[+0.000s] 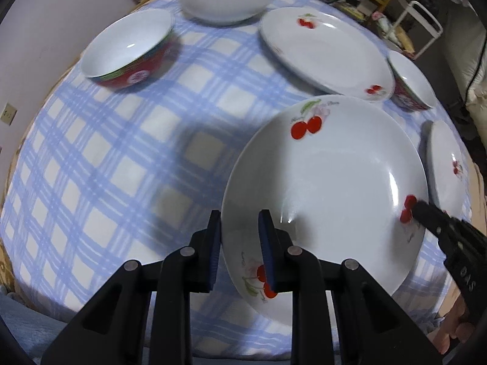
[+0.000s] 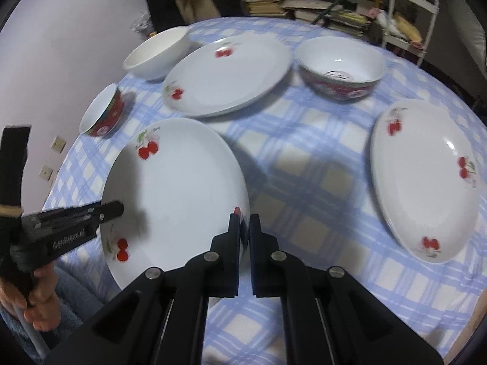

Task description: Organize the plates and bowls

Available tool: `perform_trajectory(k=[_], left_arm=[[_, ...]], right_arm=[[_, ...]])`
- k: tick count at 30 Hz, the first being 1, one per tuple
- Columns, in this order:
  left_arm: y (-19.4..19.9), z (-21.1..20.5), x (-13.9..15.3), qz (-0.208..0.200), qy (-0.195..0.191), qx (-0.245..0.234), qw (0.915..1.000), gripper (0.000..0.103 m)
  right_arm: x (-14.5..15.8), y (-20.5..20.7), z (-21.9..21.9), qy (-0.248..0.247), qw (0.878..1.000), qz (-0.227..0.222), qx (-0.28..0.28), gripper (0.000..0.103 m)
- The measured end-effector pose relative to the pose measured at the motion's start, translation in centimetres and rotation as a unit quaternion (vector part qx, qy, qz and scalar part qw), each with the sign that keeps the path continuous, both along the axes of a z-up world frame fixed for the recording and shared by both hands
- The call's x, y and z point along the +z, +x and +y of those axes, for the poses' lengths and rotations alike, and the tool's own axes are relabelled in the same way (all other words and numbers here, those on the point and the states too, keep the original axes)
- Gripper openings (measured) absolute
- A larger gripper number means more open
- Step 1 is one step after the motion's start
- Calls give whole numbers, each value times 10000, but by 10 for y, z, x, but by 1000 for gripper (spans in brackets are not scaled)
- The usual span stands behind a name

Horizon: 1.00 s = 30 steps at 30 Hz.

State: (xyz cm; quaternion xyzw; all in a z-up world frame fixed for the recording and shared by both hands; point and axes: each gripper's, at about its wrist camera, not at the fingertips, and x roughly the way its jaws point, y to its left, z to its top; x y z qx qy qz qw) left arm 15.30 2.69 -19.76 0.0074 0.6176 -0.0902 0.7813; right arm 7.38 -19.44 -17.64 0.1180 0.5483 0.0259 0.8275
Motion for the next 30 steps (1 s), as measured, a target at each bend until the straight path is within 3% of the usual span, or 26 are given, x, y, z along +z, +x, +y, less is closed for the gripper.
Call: perform_trajectory(k=[10,17,30], left_arm=[[-11,-44,-5,71,-217,-272,9994,23],[-22,-64,-15,57,45,-440,9990,23],[-22,-80,-12,-107,238,-589,9979,23]], right_arm=[[0,-2,-32,-164,9982,74,-578,7],[-17,3,-41,-210,9965,314,-744,7],[-28,13,-35,-605,9948,337,-741,11]])
